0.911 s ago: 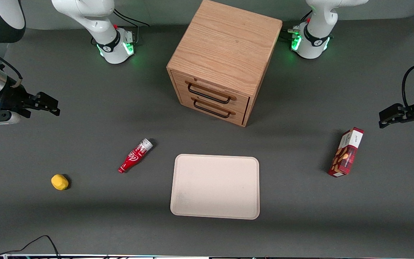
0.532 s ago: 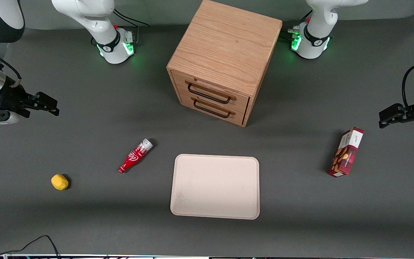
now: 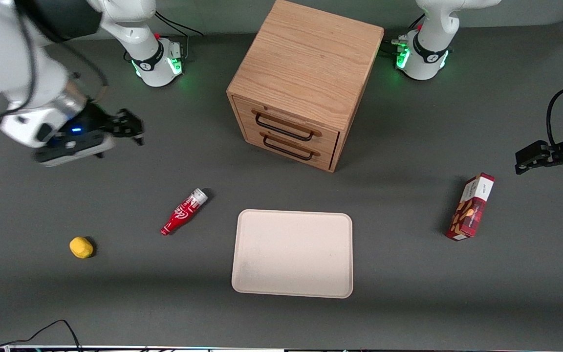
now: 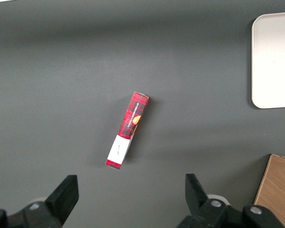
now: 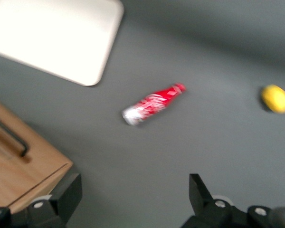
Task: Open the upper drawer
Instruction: 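Move the right gripper to the upper drawer's black handle, then hook the right gripper onto the upper drawer handle, then pull the upper drawer outward from the cabinet with the right gripper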
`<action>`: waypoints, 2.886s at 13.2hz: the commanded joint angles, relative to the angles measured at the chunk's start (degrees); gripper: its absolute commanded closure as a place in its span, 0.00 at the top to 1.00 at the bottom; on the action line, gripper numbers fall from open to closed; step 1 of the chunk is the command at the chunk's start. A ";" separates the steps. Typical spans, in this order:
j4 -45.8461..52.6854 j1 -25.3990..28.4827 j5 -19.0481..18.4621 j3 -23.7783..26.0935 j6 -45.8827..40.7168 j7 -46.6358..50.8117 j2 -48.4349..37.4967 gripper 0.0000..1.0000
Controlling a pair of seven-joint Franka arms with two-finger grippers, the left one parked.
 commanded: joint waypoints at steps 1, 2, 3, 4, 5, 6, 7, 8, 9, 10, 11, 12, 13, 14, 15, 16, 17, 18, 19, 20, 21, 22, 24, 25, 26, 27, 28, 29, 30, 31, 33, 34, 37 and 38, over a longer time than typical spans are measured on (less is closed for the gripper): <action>6.23 0.90 -1.35 7.85 -0.21 0.37 6.39 1.00; 6.93 1.87 -3.45 10.23 0.14 0.29 8.41 1.00; 8.16 2.75 -5.38 12.61 0.50 -0.06 10.43 1.00; 9.13 3.71 -6.53 15.24 0.59 -0.06 12.71 1.00; 9.75 4.68 -7.59 17.35 0.93 0.02 14.99 1.00; 9.93 5.30 -7.86 18.59 2.42 -0.06 16.93 1.00; 9.75 6.26 -7.86 19.39 4.00 -0.24 19.04 1.00; 9.75 7.92 -8.30 19.66 5.06 -0.94 21.06 1.00; 9.75 9.33 -9.00 19.66 6.11 -1.73 22.74 1.00; 9.58 10.22 -9.62 19.66 7.26 -2.43 24.14 1.00; 9.32 10.66 -10.23 19.66 7.70 -3.92 24.94 1.00; 9.31 10.75 -10.50 19.66 7.79 -6.45 25.56 1.00; 9.31 10.75 -10.50 19.66 7.79 -8.39 26.43 1.00; 9.23 10.84 -10.50 19.66 7.88 -8.67 26.97 1.00; 9.31 10.93 -10.41 19.66 7.97 -8.85 27.32 1.00; 9.23 11.54 -10.41 19.66 8.49 -9.20 27.58 1.00; 9.14 11.54 -10.41 19.66 9.19 -9.73 27.67 1.00; 8.88 11.72 -10.41 19.66 10.24 -10.08 28.28 1.00; 8.70 12.15 -10.50 19.66 12.26 -10.17 28.90 1.00; 8.70 12.51 -10.59 19.66 13.49 -10.17 29.43 1.00; 8.35 12.60 -10.76 19.57 14.64 -10.35 29.78 1.00; 8.17 12.60 -11.64 19.57 15.61 -10.35 30.04 1.00; 8.00 12.60 -13.48 19.14 16.40 -11.31 30.75 1.00; 8.08 12.60 -13.49 18.70 16.76 -13.14 30.84 1.00; 8.08 12.60 -13.49 18.17 17.02 -14.64 30.84 1.00; 8.17 12.60 -13.49 17.30 17.20 -16.05 30.84 1.00; 8.34 12.60 -13.40 16.59 17.20 -17.45 30.84 1.00; 8.61 12.60 -13.31 15.45 17.20 -18.68 30.92 1.00; 8.70 12.60 -13.31 14.92 17.20 -20.26 30.93 1.00; 9.31 12.60 -13.23 13.78 17.29 -21.93 30.93 1.00; 11.32 12.60 -13.14 12.46 17.29 -24.05 31.62 1.00; 12.47 12.95 -13.05 11.32 17.29 -24.84 31.98 1.00; 15.54 13.92 -12.96 9.12 17.46 -25.55 33.47 1.00; 16.16 13.92 -12.96 8.24 18.51 -27.12 33.65 1.00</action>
